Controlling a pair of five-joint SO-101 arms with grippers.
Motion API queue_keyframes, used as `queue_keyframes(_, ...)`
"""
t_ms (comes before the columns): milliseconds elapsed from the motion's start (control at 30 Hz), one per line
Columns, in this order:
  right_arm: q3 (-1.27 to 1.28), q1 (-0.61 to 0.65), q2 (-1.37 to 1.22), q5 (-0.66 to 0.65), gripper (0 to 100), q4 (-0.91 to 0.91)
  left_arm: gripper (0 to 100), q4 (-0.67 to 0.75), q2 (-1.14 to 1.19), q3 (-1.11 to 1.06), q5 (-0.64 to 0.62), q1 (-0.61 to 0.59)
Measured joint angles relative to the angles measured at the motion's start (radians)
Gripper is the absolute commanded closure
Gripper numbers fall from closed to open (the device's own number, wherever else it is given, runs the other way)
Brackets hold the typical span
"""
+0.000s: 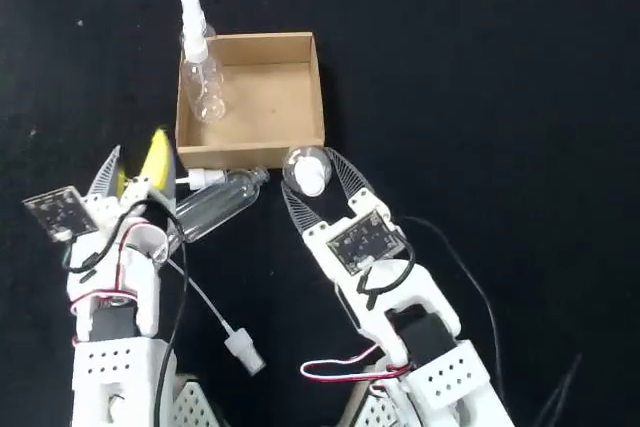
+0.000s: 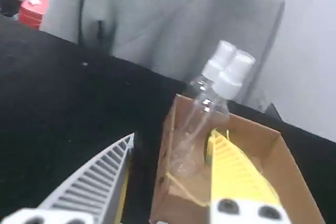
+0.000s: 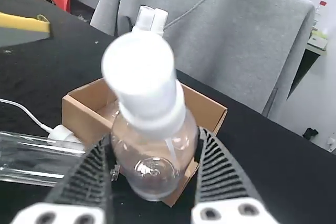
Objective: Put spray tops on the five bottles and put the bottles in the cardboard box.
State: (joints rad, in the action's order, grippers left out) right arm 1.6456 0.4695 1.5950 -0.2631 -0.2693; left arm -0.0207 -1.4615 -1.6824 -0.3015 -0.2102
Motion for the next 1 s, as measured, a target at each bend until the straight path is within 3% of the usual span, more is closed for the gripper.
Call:
queue_keyframes(233, -0.051, 0.000, 0.000, -0.002, 98.7, -0.140, 79, -0.003, 0.000, -0.002, -0.129, -0.072)
queue_keyframes(600, -0.361, 0.000, -0.012, -0.002, 98.7, -0.371, 79, -0.109, 0.000, -0.002, -0.137, -0.080)
queue_keyframes(1000, -0.752, 0.087, -0.437, 0.006, 98.7, -0.433, 79, -0.109, 0.000, -0.002, -0.137, -0.080)
